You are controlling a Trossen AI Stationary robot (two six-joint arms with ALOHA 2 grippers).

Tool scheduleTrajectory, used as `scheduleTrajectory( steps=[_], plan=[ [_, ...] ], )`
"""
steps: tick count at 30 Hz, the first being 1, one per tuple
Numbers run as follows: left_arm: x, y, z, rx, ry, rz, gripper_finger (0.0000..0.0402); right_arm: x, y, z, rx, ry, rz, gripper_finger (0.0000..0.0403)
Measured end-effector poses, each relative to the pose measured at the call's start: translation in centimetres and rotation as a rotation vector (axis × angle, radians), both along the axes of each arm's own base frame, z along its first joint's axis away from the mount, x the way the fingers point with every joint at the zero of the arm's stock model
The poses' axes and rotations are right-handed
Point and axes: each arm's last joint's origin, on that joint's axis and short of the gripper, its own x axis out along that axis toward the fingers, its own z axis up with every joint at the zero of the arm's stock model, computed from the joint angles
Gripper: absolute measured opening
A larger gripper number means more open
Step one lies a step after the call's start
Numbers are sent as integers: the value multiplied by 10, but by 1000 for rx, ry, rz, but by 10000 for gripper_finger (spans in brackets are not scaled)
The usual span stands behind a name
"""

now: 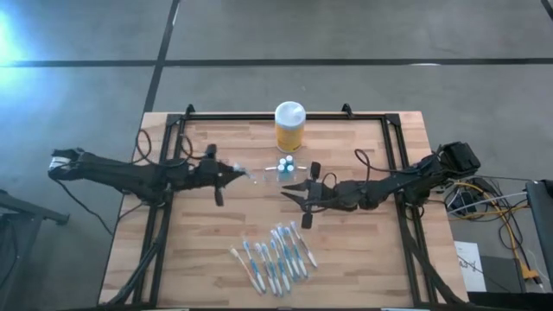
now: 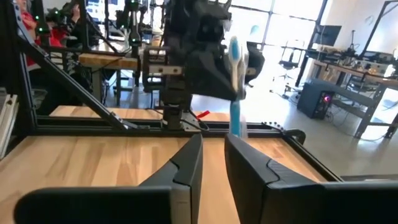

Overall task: Pick & Place toothbrushing station
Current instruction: Put the blue toothbrush into the transparent organizer

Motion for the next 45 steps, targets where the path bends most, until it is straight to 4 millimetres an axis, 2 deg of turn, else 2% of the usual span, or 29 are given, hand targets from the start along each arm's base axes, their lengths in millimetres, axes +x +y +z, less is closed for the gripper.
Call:
scheduleTrajectory(
  steps=[5,9,15,19,25,29,35,39,45],
  plan=[
    [-16,8,-17,-5,2,67,22,-4,6,-2,-5,4,24,29],
    [-22,13,-21,3,-6,15,22,-18,3,-14,-43,16,33,10],
    [-26,20,-19,2,-22,-62,22,-68,-14,-33,-25,-54,36,8],
    [-24,26,-14,2,-27,-74,22,-101,-23,-28,63,-132,46,8],
    [-15,38,-5,-3,6,-43,22,-146,-35,-26,92,-191,47,8],
    [-7,45,0,-1,-4,-19,22,-167,-42,-35,96,-224,42,8],
    [13,63,11,-21,-7,-5,22,-177,-52,-41,97,-258,-5,8],
    [30,77,3,-74,38,32,22,-174,-56,-40,146,-226,-33,8],
    [48,83,-17,-115,32,29,21,-165,-56,-44,125,-175,-50,8]
  ],
)
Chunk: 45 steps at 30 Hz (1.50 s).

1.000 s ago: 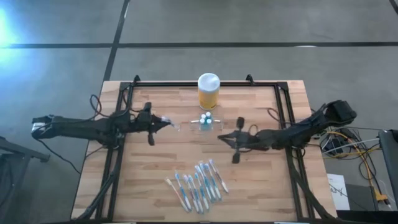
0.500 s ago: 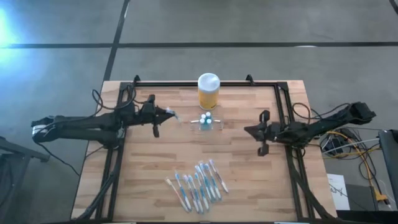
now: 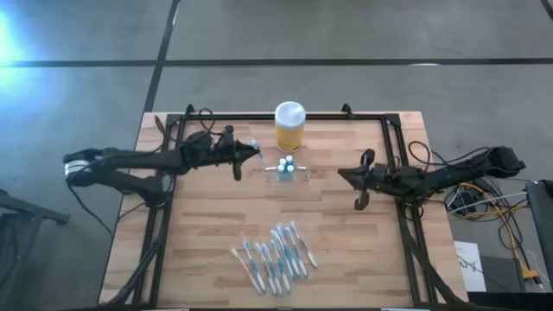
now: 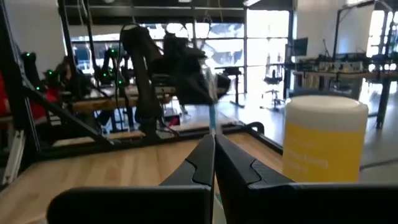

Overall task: Pick & Place toothbrushing station
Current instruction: Put the blue toothbrush into the transparent organizer

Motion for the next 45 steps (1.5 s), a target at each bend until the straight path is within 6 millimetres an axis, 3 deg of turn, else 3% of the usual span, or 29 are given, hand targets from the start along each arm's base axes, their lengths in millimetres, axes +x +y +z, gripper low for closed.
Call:
scheduleTrajectory(
  steps=[10,19,28,36,45],
  plan=[
    [19,9,-22,-22,12,72,21,-1,1,2,-76,16,72,8],
    [32,15,-49,-53,64,104,21,4,2,12,-31,132,100,8],
    [39,20,-65,-58,83,110,20,5,2,16,-32,123,101,8],
    [35,21,-60,-66,81,120,43,5,2,16,-31,126,101,8],
    [17,14,-20,-45,-19,110,116,5,2,14,-2,125,104,8]
  ],
)
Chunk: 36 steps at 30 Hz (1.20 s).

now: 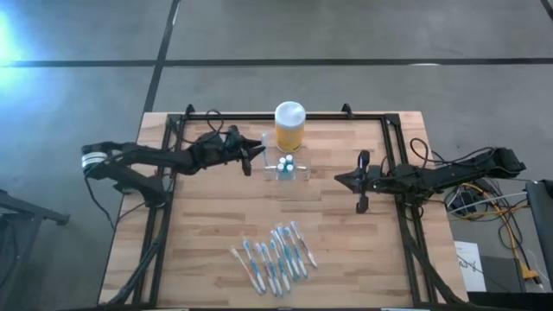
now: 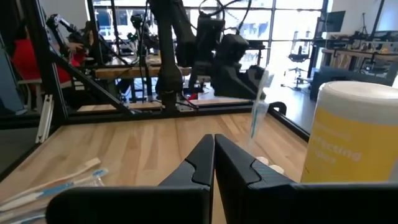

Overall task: Pick & Place toothbrushing station
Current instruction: Put the blue toothbrush into the transparent organizer, then put the violet toothbrush into the transparent organizer

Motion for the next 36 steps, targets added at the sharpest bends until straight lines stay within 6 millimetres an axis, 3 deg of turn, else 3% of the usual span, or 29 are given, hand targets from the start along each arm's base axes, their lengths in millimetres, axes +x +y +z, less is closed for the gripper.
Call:
scheduleTrajectory(
  steps=[8,13,17,22,27,31,36],
  plan=[
    [-18,-7,21,-30,-7,-2,174,0,0,0,12,0,0,8],
    [-29,-14,32,-56,-26,-88,180,0,0,-1,25,-2,0,8],
    [-42,-31,45,-95,-46,-226,176,0,0,-1,28,-2,1,8],
    [-60,-77,49,-84,16,-333,119,0,0,-2,27,8,1,8],
    [-90,-119,40,25,50,-162,13,-1,0,-8,83,57,-1,8],
    [-116,-135,28,157,29,-71,7,-1,2,-10,124,64,8,8],
    [-125,-138,5,219,-40,-237,3,1,3,-12,161,74,10,8]
  ],
)
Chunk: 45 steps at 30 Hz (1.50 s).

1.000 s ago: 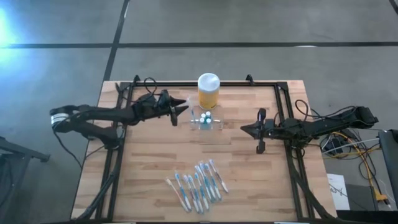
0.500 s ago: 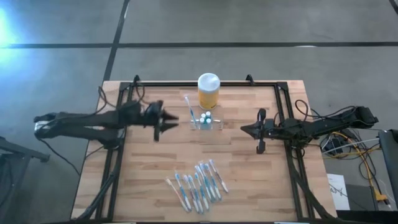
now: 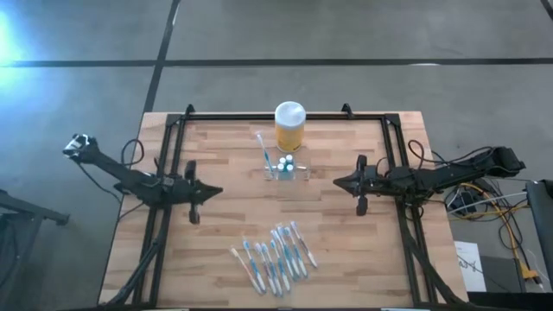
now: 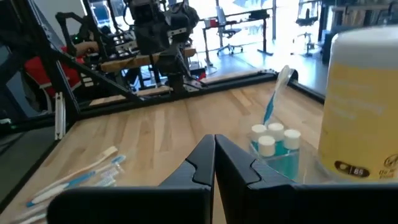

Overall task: Pick & Place toothbrushing station
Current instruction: Put the violet toothbrush into the transparent organizer

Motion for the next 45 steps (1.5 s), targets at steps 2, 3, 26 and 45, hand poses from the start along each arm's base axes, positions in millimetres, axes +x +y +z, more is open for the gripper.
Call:
scheduleTrajectory(
  steps=[2,3,26,45],
  plan=[
    [1,2,-11,-10,-38,-33,3,4,2,0,7,21,50,8],
    [1,4,-17,-14,-54,-52,3,8,3,4,9,23,74,8],
    [8,44,-47,-249,-5,-68,17,60,38,41,206,687,-6,8],
    [8,44,-48,-259,6,-66,12,142,78,-22,380,934,-80,136]
  ],
)
